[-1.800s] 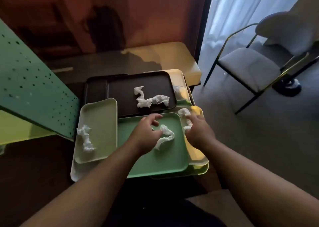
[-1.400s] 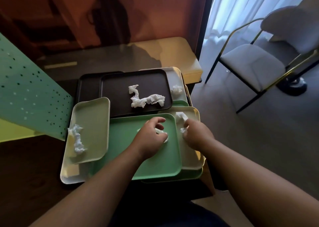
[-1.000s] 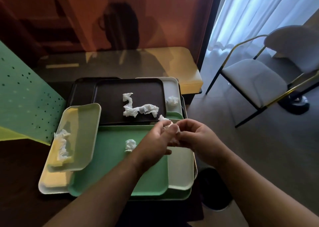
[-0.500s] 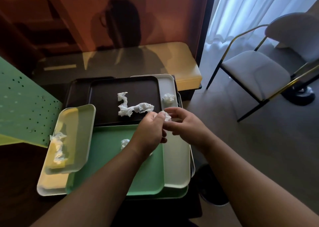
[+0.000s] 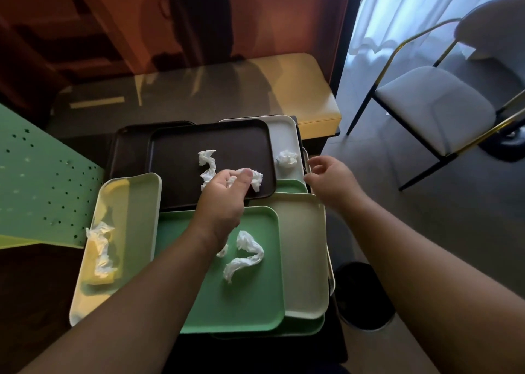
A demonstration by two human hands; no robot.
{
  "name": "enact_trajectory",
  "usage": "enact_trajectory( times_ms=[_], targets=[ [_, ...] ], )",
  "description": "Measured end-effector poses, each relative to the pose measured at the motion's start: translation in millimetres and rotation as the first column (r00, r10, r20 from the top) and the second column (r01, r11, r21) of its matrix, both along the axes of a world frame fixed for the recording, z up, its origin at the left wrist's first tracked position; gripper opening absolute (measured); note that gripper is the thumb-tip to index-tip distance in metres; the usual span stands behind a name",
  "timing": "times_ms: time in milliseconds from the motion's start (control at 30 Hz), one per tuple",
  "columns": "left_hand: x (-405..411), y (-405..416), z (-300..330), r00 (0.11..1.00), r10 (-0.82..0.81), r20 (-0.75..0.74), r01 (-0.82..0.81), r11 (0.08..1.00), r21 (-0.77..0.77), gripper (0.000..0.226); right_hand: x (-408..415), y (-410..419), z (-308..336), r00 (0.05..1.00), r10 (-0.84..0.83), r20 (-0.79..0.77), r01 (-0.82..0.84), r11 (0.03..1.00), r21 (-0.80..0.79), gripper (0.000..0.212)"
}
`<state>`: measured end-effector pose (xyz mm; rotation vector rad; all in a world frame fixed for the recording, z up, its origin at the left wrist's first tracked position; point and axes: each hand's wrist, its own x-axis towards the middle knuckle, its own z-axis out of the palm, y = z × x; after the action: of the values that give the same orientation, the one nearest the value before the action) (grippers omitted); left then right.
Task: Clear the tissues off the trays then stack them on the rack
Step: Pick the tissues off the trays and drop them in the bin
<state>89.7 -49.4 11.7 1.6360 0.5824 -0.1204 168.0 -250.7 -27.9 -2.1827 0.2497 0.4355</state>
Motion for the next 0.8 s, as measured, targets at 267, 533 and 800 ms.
enact_trajectory(
  times_ms=[267,533,800],
  targets=[
    [24,-11,-11,0.997,0.024,-0.067,-0.028,0.997,-0.067,0.022,38,49,-17,0.883,0.469,-0.019,-0.395,0.721,-0.570,0.043],
    [21,-6,-16,0.999,-0.037,0.002,0.037,0.994,-0.098,0.011,32,54,-14,0.921,0.367,-0.129,-0.375,0.747,-0.549,0.047],
    [17,4,-2,0.989,0.024,-0.149,-0.068,0.952,-0.297,0.042,-52,76,34,0.991,0.127,0.044,-0.127,0.783,0.608,0.025]
  ],
)
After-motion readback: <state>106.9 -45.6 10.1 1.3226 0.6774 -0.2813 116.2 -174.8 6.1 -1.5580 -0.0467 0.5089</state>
